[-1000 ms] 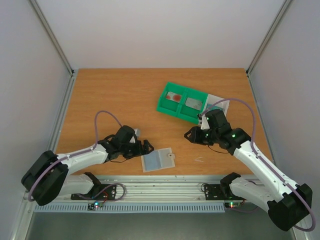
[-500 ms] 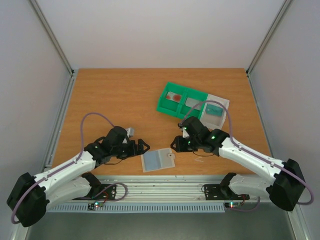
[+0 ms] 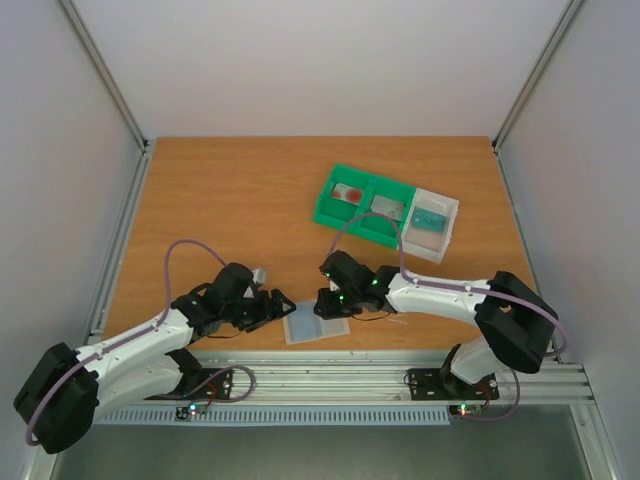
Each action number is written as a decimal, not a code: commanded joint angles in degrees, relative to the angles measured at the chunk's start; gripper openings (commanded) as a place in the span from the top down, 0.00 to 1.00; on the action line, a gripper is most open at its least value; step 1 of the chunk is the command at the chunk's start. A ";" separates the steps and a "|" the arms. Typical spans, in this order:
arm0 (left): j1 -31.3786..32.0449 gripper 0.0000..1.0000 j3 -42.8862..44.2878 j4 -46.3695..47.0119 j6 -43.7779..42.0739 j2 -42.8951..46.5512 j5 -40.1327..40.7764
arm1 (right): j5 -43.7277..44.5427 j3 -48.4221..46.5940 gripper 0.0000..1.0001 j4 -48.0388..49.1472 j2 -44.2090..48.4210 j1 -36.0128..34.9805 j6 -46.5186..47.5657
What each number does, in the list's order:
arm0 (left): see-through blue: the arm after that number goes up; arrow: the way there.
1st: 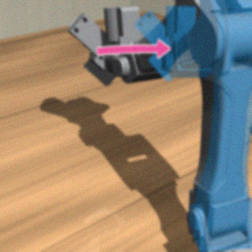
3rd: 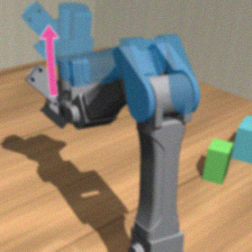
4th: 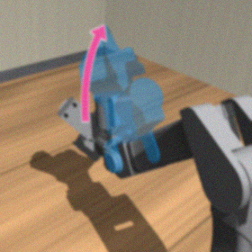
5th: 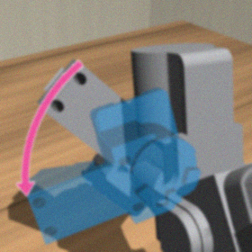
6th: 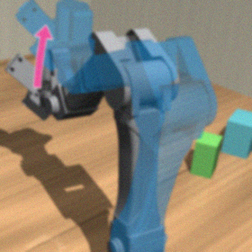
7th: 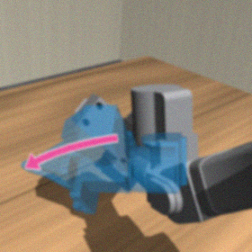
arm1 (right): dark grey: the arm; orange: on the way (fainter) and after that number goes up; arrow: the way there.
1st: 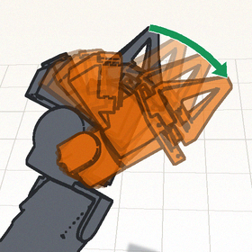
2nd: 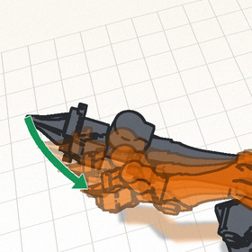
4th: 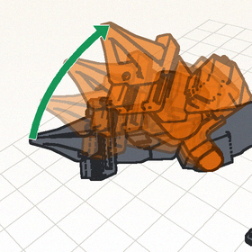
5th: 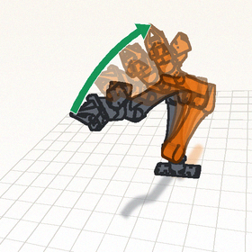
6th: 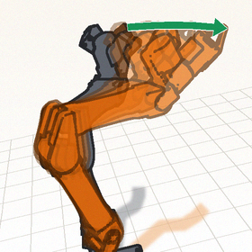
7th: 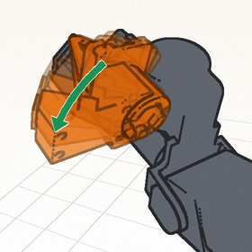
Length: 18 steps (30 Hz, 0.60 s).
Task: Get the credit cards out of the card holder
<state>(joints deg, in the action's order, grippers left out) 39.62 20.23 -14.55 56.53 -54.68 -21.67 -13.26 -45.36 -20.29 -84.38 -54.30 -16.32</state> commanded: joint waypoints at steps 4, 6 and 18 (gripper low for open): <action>0.24 0.23 -1.88 7.27 2.21 -1.35 -2.22 | -0.59 0.74 0.77 7.48 -5.73 -1.72 -3.12; 0.25 0.25 -2.18 8.34 2.64 -1.66 -2.51 | -0.95 1.00 0.78 8.56 -6.61 -1.77 -3.50; 0.25 0.27 -3.90 15.87 5.37 -4.37 -4.55 | -1.19 4.23 0.84 12.15 -9.90 -2.00 -5.35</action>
<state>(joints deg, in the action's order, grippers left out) 39.62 17.56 -5.41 60.53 -57.76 -24.84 -15.05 -42.89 -9.47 -92.92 -55.59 -20.36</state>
